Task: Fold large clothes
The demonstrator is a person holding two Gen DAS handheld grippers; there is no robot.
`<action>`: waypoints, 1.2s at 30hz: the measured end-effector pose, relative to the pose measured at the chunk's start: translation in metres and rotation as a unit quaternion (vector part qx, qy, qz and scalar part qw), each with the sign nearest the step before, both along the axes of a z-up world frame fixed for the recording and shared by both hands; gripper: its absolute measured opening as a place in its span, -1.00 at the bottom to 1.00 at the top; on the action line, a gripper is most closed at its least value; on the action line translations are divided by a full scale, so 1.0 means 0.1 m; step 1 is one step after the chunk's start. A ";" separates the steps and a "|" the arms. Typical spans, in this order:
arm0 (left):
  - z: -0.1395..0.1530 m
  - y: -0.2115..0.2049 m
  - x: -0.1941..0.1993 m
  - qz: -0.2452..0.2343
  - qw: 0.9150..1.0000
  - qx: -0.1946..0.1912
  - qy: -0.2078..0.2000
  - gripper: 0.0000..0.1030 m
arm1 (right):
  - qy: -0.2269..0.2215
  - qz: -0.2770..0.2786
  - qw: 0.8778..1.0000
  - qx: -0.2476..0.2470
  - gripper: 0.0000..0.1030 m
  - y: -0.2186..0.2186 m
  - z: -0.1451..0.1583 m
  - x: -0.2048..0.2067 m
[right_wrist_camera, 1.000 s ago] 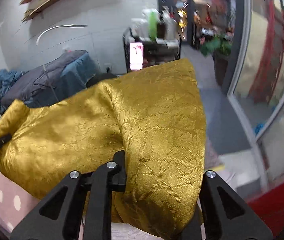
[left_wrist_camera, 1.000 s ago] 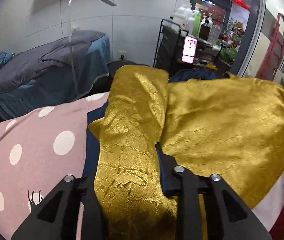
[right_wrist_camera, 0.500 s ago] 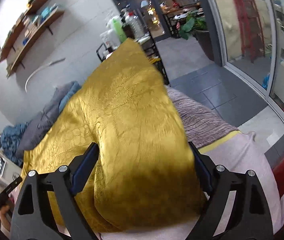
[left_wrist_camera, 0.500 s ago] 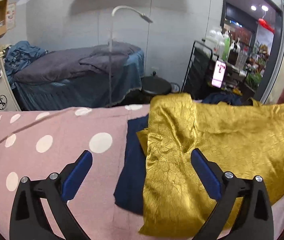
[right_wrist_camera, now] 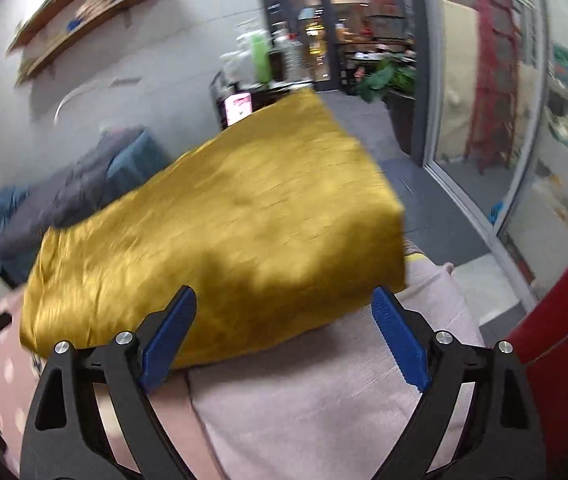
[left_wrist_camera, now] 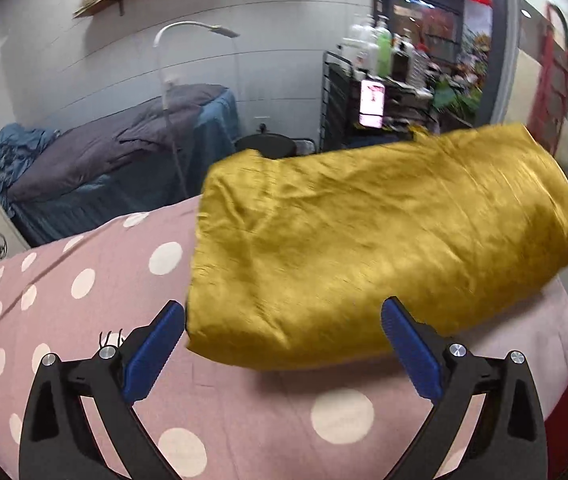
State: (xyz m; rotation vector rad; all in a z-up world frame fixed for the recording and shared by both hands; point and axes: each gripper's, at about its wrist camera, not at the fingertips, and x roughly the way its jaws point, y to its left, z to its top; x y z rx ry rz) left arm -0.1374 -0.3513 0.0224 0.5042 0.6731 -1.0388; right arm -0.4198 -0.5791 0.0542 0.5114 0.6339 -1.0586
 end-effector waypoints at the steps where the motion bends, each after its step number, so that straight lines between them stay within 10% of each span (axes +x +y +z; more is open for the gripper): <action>1: 0.00 0.00 -0.09 -0.006 1.000 0.006 -0.007 0.88 | 0.014 0.010 1.000 -0.003 0.72 0.07 0.02 0.09; 15: -0.09 0.01 -0.26 0.034 0.996 0.043 0.072 0.88 | 0.132 0.066 0.989 -0.013 0.72 0.58 0.15 0.64; 36: -0.13 -0.13 -0.47 0.043 0.994 0.097 0.042 0.87 | 0.188 0.059 0.980 -0.011 0.72 0.59 0.09 0.70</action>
